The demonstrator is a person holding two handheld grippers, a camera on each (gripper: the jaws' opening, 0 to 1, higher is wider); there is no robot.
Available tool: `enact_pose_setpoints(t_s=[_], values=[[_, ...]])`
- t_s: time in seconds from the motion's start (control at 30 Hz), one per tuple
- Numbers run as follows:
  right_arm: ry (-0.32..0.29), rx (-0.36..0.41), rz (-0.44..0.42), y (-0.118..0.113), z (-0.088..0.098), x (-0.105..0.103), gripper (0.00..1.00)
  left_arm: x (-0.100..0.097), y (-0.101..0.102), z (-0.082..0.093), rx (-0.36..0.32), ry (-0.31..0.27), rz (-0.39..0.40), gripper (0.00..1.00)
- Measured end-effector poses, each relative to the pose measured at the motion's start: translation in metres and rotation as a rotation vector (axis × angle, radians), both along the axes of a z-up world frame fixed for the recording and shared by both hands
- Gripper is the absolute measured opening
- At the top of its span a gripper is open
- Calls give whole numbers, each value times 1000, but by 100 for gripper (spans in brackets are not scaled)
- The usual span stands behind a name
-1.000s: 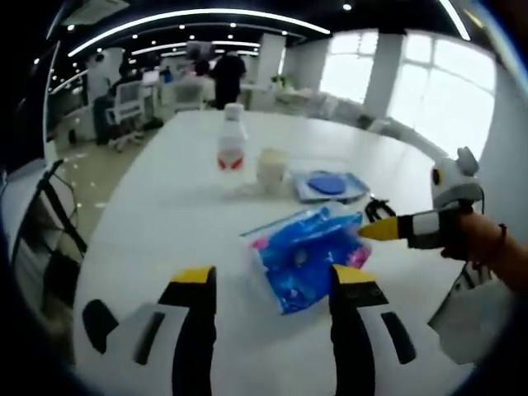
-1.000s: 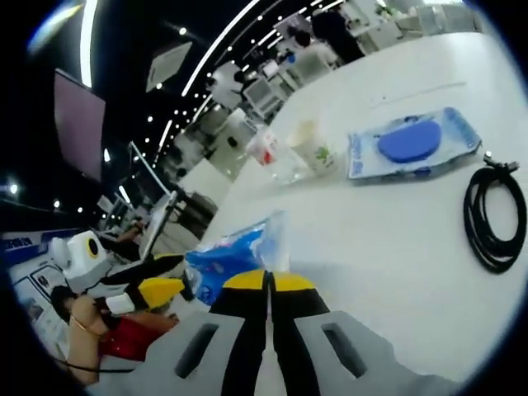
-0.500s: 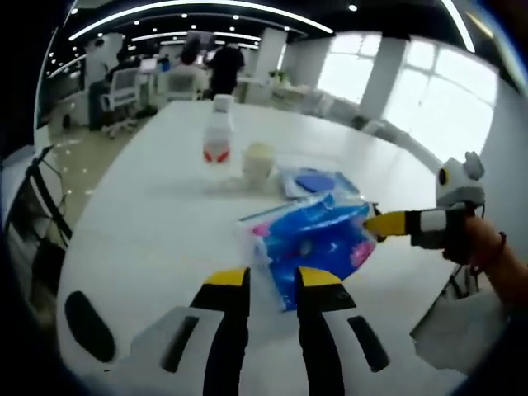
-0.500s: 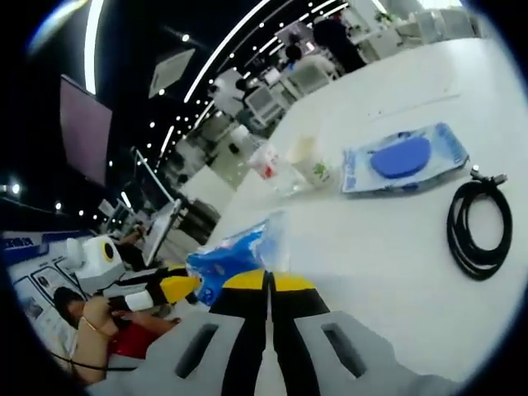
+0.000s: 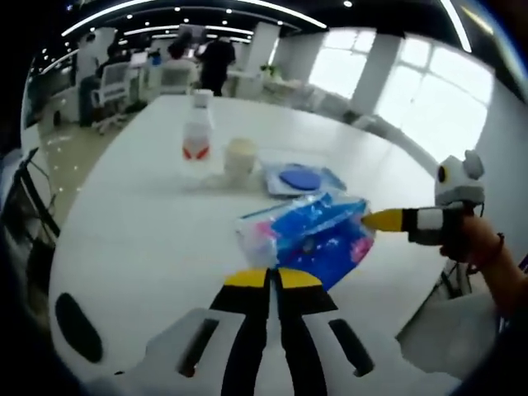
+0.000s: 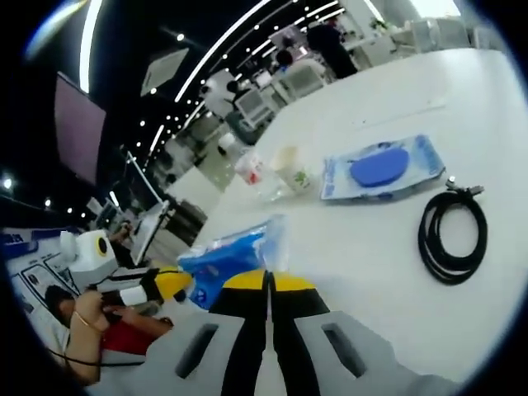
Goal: Arrange the tabletop items into an orderly group along one side of the table until the central work area is clear of visible clutter.
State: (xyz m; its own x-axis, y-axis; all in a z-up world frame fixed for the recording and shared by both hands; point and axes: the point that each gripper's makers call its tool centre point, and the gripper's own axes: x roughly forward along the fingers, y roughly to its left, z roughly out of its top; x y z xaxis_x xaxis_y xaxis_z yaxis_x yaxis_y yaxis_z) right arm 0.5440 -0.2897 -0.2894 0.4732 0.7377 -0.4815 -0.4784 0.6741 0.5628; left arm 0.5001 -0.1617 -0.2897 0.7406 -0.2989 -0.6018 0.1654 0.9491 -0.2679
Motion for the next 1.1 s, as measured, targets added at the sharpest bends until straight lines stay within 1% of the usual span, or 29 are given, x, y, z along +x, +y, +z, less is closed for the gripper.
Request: enact_pose_setpoints(t_s=[0.13,0.17,0.43,0.57,0.83,1.1], values=[[-7,-23,-16,-11,1,3,1,4,-11,0,-2,16,-27,0],[-8,-32,-22,-15,1,5,1,5,-16,0,5,23,-51,0],[-18,-50,-66,-41,7,16,1,19,-39,6,7,22,-115,0],[-27,-62,-102,-55,10,25,1,30,-51,10,-21,20,-130,0],[-44,-72,-144,-75,18,41,1,53,-70,18,-32,15,-153,0],[-55,-87,-173,-90,23,55,1,68,-86,21,-25,10,-188,0]])
